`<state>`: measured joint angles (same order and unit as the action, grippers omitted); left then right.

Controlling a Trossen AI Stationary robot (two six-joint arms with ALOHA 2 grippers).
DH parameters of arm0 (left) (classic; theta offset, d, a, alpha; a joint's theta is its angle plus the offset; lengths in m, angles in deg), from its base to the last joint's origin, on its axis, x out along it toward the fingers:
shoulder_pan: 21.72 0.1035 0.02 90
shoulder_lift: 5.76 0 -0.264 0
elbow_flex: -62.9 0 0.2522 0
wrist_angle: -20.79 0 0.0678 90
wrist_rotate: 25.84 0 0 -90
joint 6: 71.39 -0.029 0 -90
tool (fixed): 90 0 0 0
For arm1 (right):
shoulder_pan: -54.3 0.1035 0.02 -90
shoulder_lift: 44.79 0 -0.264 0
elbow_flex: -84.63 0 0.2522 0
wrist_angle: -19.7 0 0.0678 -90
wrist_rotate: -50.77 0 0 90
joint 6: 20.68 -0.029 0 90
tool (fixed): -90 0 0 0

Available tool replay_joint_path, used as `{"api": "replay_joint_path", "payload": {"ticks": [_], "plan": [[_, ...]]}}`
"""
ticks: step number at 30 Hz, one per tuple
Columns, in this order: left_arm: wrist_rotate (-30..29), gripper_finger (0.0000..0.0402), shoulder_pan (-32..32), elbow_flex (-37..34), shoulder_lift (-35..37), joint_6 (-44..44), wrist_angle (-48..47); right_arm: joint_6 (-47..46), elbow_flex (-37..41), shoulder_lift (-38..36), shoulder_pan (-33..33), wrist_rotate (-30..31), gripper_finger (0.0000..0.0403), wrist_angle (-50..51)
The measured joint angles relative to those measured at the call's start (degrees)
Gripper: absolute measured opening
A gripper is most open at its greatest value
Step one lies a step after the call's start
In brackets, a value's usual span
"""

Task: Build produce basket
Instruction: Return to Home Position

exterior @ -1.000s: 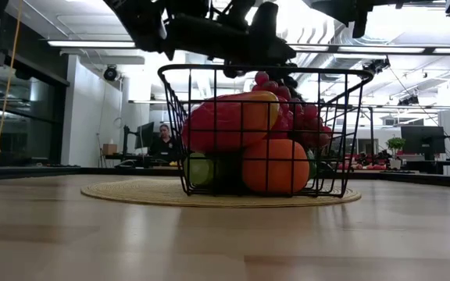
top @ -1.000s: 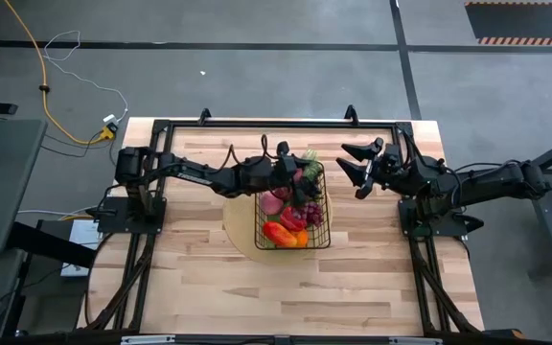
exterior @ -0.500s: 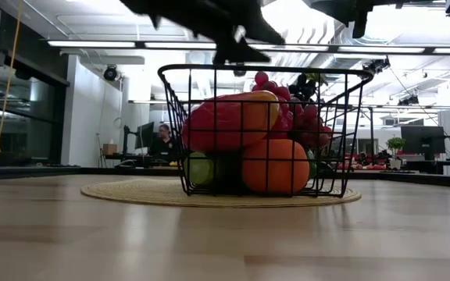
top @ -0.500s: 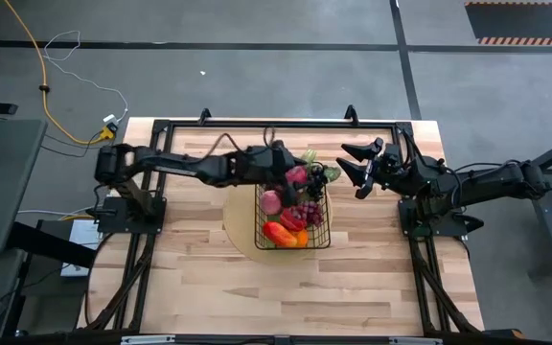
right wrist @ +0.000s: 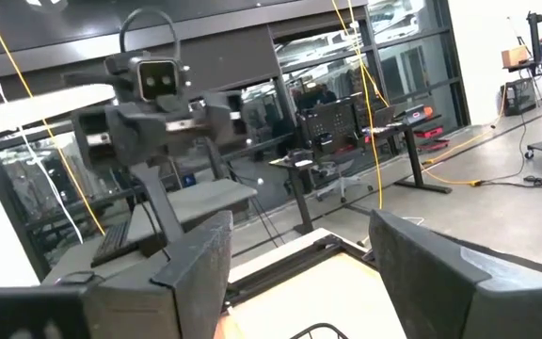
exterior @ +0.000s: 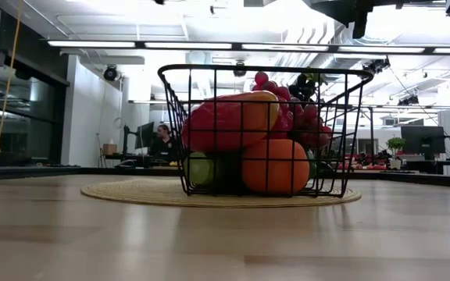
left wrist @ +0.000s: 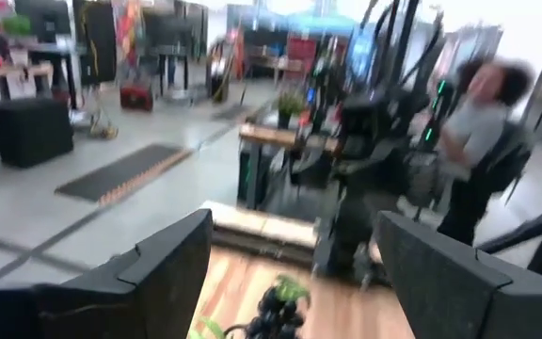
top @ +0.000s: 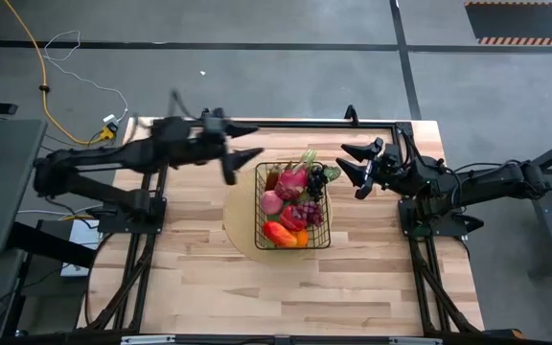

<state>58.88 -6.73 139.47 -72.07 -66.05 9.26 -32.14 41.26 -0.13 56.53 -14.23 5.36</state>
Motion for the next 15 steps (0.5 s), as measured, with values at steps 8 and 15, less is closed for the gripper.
{"api": "replay_joint_path", "payload": {"ticks": [8, 15], "plan": [[-0.58, 0.0287, -0.29, -17.39, 14.71, 7.77, 16.14, 1.46, 0.0, 0.0, -0.02, -0.02, 0.0241, 0.11], [-4.38, 0.0286, -2.27, -23.73, 18.51, 9.24, 21.8, 1.38, 0.0, 0.0, -0.02, -0.02, 0.0241, 0.17]]}}
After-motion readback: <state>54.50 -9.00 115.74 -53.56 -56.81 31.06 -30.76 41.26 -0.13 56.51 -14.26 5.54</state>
